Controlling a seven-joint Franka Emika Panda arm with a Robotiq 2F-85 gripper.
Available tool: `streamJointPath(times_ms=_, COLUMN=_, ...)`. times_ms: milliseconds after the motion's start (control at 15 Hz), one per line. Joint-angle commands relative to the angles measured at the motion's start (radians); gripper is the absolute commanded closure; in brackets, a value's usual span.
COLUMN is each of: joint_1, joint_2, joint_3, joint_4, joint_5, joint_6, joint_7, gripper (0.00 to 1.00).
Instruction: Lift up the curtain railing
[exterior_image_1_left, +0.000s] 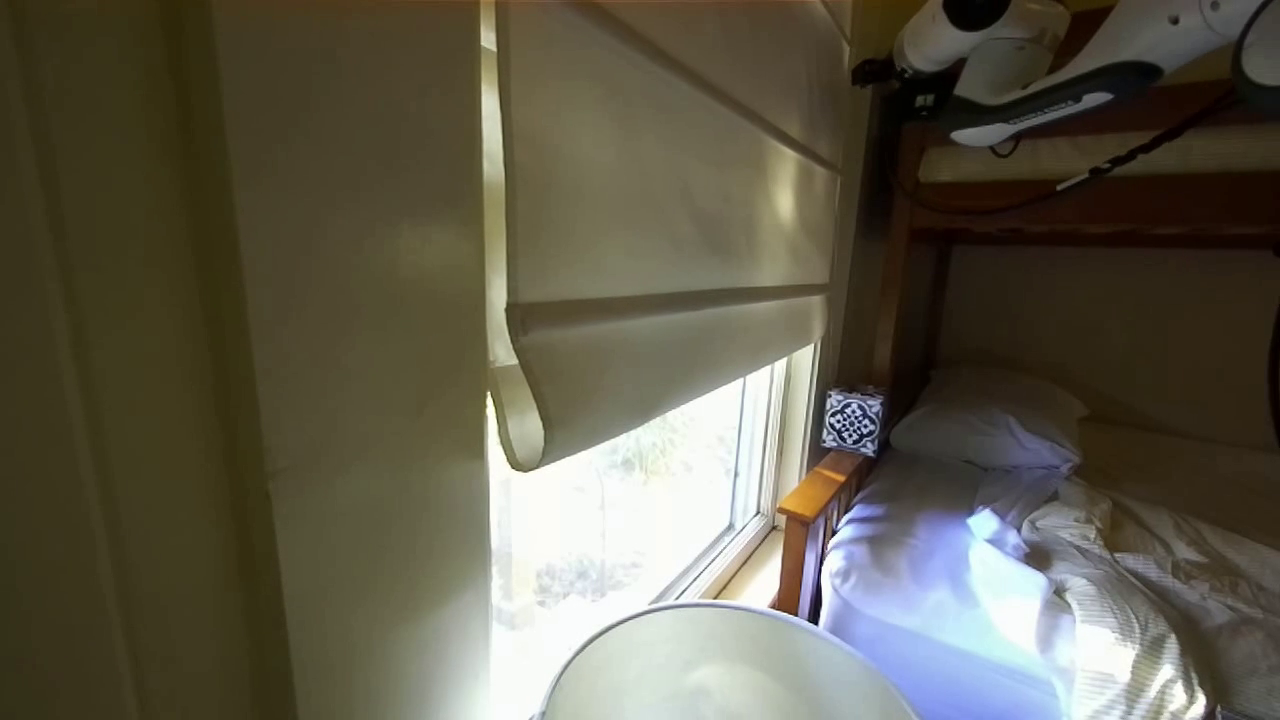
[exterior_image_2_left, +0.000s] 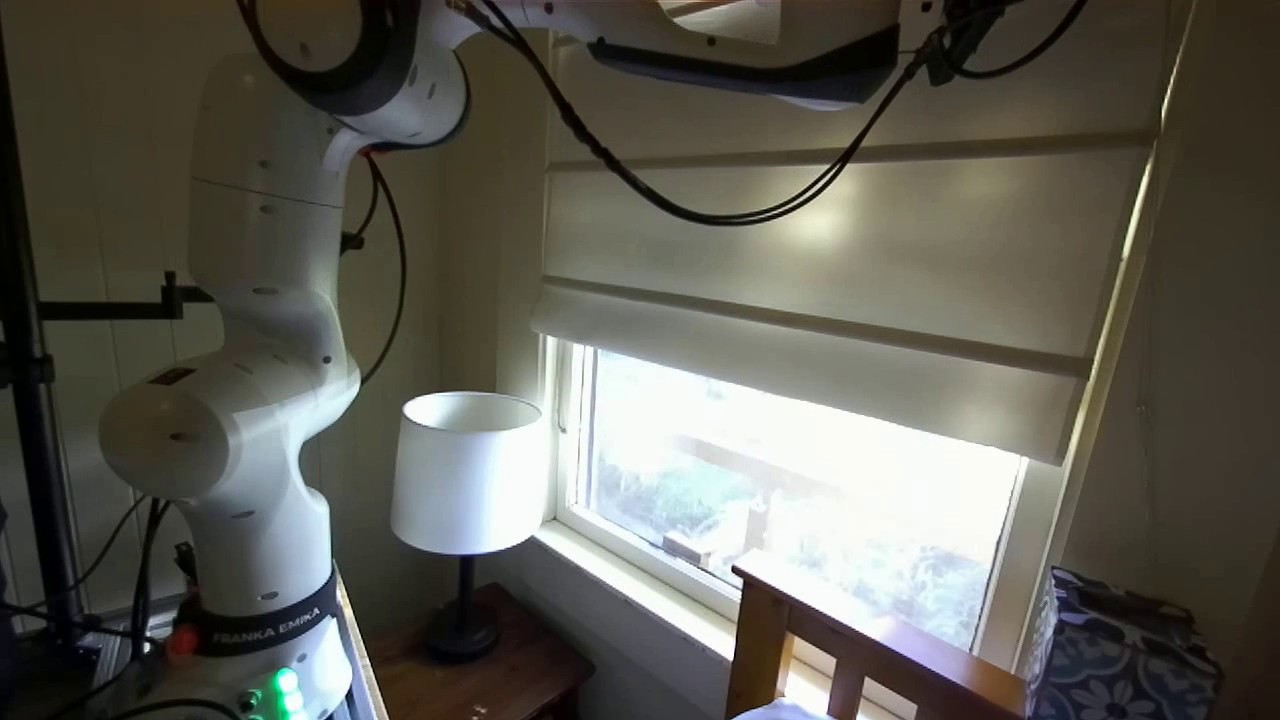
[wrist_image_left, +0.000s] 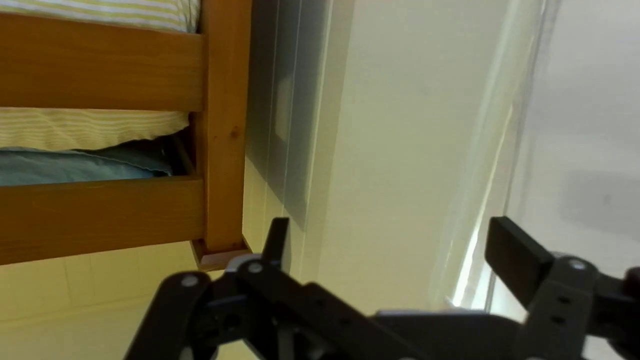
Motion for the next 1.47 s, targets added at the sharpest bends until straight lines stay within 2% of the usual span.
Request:
streamJointPath(times_ms=0, joint_1=0.000, joint_2=0.110, joint_3=0.015, joint_4=0.141, joint_5=0.080, joint_6=0.012, joint_7=-0.017, gripper=0.00)
streamJointPath(times_ms=400, joint_1=-0.005, joint_2=0.196, joint_3=0.043, joint_4=0.258, joint_5=0.149, joint_6=0.015, joint_7=-0.040, gripper=0.00)
streamJointPath(times_ms=667, joint_1=0.003, joint_2=0.237, joint_3=0.045, joint_4=0.327, joint_5=0.172, joint_6=-0.041, joint_7=-0.025, gripper=0.00)
streamJointPath(times_ms=1000, joint_1=0.023, joint_2=0.241, joint_3=0.013, joint_4=0.352, joint_5=0.104, joint_6=-0.089, joint_7=0.049, gripper=0.00)
streamJointPath(times_ms=1200, joint_1=0.041, joint_2=0.219, joint_3=-0.021, joint_4=0.330, joint_5=0.044, joint_6=-0.156, joint_7=0.156, gripper=0.00)
streamJointPath(times_ms=1400, joint_1=0.064, joint_2=0.187, joint_3=-0.065, joint_4=0.281, joint_5=-0.061, joint_6=-0.247, joint_7=0.304, gripper=0.00)
